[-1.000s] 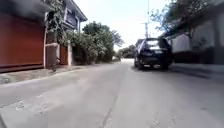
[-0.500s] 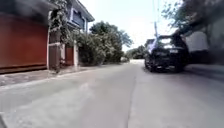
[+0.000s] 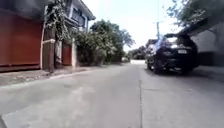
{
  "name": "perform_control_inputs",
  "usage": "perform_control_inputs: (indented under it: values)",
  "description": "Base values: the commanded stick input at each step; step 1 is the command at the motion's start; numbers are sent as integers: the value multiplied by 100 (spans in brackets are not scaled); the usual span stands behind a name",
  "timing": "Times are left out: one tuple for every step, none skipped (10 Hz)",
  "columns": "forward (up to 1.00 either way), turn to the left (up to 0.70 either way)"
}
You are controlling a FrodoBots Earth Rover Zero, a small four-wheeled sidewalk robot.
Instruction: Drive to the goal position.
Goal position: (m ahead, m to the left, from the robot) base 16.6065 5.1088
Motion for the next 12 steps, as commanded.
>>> perform_control_inputs:
  values:
    - [100,0]
    - [100,0]
    - [100,-14]
    - [98,-31]
    - [95,-38]
    - [95,-38]
    - [95,-38]
    - [95,-37]
    - [95,-31]
    - [95,-8]
    - [95,-2]
    - [95,0]
